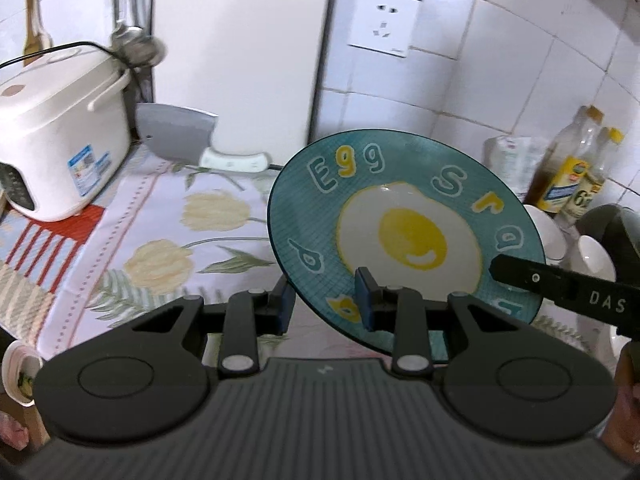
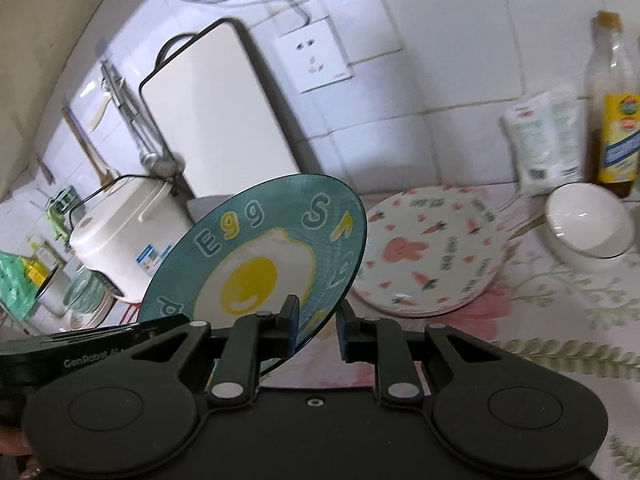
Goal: Organize plates and bowls
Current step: 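Lift the blue egg plate with both grippers and carry it over the bunny plate stack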
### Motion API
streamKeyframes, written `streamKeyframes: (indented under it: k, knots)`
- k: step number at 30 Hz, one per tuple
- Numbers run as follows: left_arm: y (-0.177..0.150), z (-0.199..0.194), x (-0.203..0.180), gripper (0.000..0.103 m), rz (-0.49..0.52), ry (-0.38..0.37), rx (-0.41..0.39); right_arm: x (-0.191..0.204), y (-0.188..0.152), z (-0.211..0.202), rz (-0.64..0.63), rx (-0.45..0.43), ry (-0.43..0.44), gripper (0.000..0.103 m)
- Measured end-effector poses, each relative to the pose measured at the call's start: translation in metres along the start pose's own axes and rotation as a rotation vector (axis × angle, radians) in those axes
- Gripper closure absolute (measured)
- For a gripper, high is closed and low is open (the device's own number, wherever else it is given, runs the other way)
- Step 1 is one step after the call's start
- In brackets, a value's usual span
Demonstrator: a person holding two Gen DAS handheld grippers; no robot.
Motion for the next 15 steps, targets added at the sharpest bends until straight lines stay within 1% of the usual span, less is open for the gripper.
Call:
streamKeyframes:
  k: [7,11,15]
  knots:
    - [-0.003,0.012,-0.043,0.073,0.049,-0.045,0.001,-0.035,0.004,-0.019,0.007,0.004,-0.043,0.079]
    - [-0.004,0.029,-0.055,0.073,0.043,-0.063,0.030,-0.055,0.004,-0.019,0.003,0.022,-0.070,0.079]
    - [-0.007,0.049,-0.061,0.073,0.067,-0.059,0.051,-0.074,-0.003,-0.010,0.019,0.051,-0.084,0.078]
Point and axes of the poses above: each gripper's, at about its wrist camera, not at the fingertips, and z roughly the way its jaws point, x to its left, y to its top, the point moved 10 cm from there along z, roughly the way its jaws point, and after that the axes turned 13 degrees about -z, right-handed, at the moved point
